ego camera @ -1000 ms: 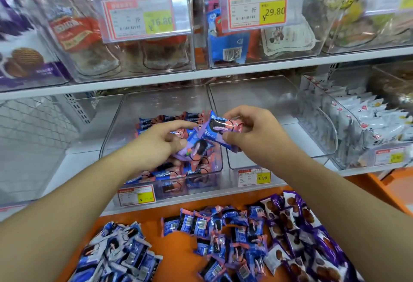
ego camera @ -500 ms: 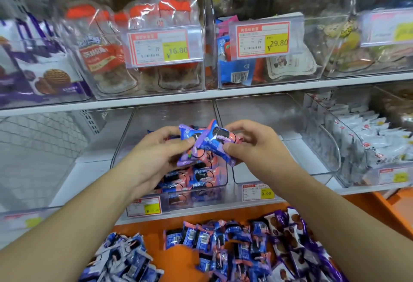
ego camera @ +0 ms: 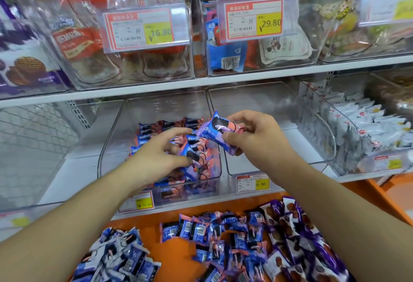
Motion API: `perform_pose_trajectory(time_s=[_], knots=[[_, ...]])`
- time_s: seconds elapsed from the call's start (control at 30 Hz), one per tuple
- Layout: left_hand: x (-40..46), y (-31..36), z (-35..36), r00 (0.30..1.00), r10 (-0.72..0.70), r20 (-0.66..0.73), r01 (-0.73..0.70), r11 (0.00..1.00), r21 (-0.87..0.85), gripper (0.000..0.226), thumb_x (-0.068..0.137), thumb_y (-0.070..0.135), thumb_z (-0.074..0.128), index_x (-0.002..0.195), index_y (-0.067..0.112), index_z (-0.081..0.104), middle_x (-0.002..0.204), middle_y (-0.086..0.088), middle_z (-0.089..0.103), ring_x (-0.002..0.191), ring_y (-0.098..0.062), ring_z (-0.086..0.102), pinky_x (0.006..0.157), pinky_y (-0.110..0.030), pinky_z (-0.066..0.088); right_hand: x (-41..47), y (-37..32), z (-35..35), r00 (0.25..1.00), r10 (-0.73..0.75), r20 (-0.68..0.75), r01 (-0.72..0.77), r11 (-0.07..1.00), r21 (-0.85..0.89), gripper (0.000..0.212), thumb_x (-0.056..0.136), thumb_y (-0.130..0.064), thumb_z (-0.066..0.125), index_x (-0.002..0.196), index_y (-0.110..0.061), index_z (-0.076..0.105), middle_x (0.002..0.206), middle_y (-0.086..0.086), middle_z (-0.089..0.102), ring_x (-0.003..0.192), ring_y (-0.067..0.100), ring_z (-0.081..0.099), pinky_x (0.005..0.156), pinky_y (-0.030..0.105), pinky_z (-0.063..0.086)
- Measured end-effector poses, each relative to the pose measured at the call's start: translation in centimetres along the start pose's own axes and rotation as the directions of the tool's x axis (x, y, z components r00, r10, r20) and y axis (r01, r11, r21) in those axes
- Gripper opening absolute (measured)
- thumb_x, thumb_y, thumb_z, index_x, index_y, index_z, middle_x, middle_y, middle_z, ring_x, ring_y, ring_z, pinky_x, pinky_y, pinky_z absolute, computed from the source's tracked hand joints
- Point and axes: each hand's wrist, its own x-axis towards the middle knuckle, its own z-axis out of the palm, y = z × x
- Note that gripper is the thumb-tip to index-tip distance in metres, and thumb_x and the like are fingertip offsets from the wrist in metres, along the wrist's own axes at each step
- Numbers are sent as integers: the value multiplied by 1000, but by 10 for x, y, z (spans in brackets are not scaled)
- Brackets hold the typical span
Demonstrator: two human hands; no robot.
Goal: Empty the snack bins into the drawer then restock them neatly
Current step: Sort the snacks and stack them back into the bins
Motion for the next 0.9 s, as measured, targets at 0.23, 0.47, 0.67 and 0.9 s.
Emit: perform_pose_trajectory(time_s=[0.23,0.47,0.67,0.9], knots=[[0,-9,12,990,66,125,-94,969,230,16,81,26,89,91,32,78,69,0,62,64,-24,60,67,-41,53,-3,-1,0,1000,-3,19,4,999,-50,16,92,-13,78,101,-25,72,83,1,77,69,13,72,73,47,64],[7,-12,8,989,43,142,-88,940,330,8,89,26,82,88,34,82,85,14,77,84,-6,72,83,-31,58,-4,0,0,1000,-5,25,7,997,-82,15,93,-15,78,103,-25,72,85,-1,78,74,13,75,70,46,64],[8,-6,15,983,30,182,-72,971,228,19,86,2,82,93,20,82,84,3,80,80,-9,75,78,-26,60,-6,1,1,999,-3,35,6,996,-94,15,94,-12,76,103,-23,71,84,0,77,70,13,75,62,33,61],[10,-5,14,977,33,209,-97,949,301,4,84,25,86,85,28,83,78,16,77,74,0,72,73,-22,56,-3,4,2,999,-4,37,7,996,-92,16,94,-16,78,104,-25,70,88,-1,78,76,10,75,63,33,62]])
